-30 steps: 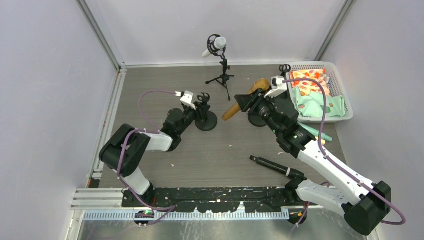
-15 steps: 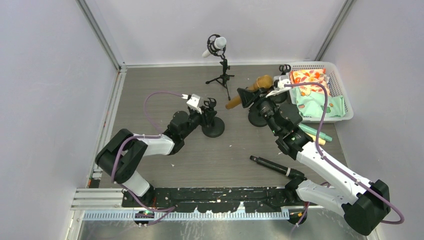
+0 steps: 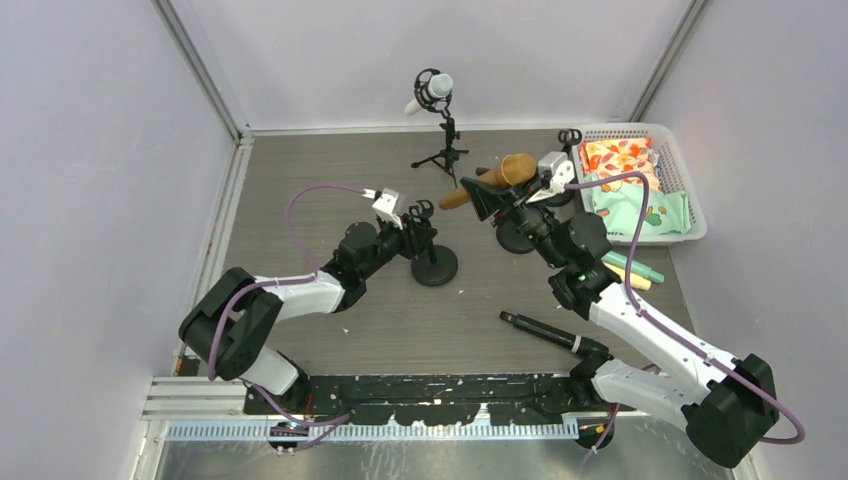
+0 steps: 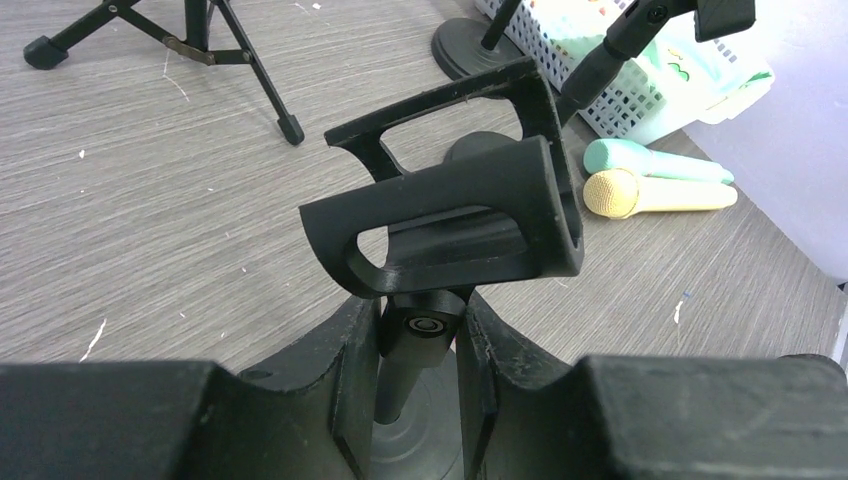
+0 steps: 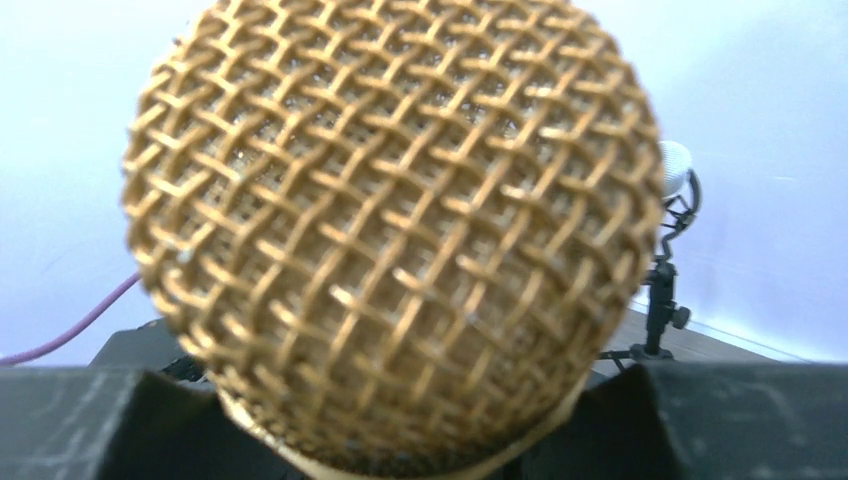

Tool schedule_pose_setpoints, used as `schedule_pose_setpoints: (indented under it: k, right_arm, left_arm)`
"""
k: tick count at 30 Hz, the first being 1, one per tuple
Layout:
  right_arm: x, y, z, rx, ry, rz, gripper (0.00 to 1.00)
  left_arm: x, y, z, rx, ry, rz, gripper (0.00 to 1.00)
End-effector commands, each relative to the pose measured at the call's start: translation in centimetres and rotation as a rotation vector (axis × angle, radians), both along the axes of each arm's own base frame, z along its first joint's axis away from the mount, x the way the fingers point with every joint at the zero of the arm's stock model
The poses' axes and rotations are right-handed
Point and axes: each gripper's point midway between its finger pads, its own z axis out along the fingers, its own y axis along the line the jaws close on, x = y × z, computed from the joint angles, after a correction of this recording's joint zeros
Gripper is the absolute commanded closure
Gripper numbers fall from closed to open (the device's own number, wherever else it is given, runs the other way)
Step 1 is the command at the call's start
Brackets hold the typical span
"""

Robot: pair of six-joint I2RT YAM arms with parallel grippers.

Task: Attach the microphones to the stand

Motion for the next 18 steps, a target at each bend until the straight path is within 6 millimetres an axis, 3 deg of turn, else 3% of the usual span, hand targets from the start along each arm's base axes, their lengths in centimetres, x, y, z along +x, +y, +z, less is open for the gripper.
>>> schedule_pose_setpoints:
  k: [1, 10, 18]
  right_arm:
    - [-2.0, 1.8, 2.8, -0.030, -0.143, 0.117, 0.99]
    - [-1.4, 3.9, 0.3, -0.150, -0.145, 0.138, 0.99]
    - [-1.0, 4.3, -0.3, -0.180, -0.152, 0.128, 0.99]
  left_arm:
    - [-0.6, -1.2, 4.2, -0.101, -0.065, -0.046, 1.00]
    - [-1.6, -2.1, 3.8, -0.075, -0.072, -0.099, 1.00]
    - [-2.1, -2.5, 3.8, -0.056, -0.080, -0.118, 1.00]
